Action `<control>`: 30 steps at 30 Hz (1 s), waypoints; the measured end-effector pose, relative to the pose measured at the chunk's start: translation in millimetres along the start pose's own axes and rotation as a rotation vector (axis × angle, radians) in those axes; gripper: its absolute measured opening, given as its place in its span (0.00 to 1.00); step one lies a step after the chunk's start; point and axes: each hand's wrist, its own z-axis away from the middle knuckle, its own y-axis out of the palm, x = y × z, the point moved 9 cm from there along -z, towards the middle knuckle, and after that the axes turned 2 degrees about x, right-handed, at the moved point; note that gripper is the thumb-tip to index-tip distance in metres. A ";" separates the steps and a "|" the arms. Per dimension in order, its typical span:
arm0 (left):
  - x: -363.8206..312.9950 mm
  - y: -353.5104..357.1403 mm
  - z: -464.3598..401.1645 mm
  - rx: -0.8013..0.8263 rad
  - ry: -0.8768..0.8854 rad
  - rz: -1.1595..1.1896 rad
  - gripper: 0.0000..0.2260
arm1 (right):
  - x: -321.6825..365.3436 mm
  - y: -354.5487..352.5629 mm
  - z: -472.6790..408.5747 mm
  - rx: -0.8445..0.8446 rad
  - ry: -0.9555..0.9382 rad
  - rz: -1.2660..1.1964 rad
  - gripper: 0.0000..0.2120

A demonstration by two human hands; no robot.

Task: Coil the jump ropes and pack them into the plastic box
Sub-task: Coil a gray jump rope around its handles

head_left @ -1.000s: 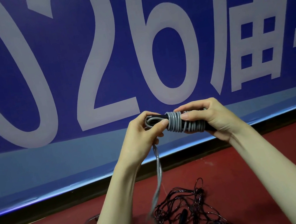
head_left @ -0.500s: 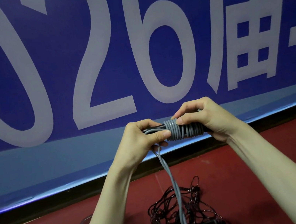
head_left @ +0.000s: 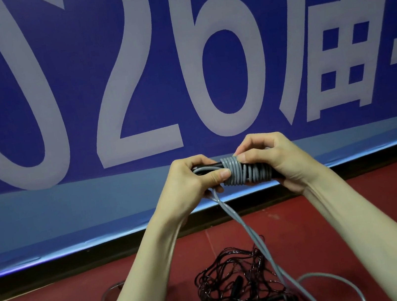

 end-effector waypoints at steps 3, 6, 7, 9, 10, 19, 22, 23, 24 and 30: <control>18.8 -5.2 -1.3 -0.077 -0.080 0.139 0.07 | -4.7 10.9 3.0 0.066 0.026 0.021 0.15; 32.1 -11.5 -6.3 -0.128 -0.124 0.189 0.06 | -12.1 19.4 2.9 0.046 0.067 -0.054 0.15; 36.8 -11.7 -7.8 -0.130 -0.144 0.200 0.06 | -13.4 19.4 1.8 0.023 0.065 -0.044 0.14; 45.1 -10.6 -7.9 -0.126 -0.199 0.257 0.04 | -13.6 16.8 -0.7 -0.027 0.053 -0.013 0.11; 48.6 -7.7 -7.7 -0.114 -0.230 0.311 0.03 | -12.8 13.6 -1.3 -0.058 0.046 -0.008 0.10; 49.4 8.7 -9.2 0.001 -0.278 0.451 0.05 | -0.6 -5.7 -2.4 -0.214 -0.054 -0.001 0.08; 42.5 2.8 -10.5 -0.072 -0.200 0.338 0.08 | 1.8 -3.5 -2.2 -0.208 -0.102 0.010 0.09; 41.3 1.0 -10.3 -0.078 -0.180 0.269 0.08 | 2.8 -2.0 -2.2 -0.181 -0.119 0.027 0.11; 40.3 -0.6 -9.3 -0.078 -0.171 0.192 0.09 | 2.8 0.2 -2.6 -0.135 -0.124 0.051 0.15; 32.9 -10.1 -5.4 -0.107 -0.149 -0.210 0.09 | -10.6 22.0 1.8 0.175 -0.032 0.203 0.23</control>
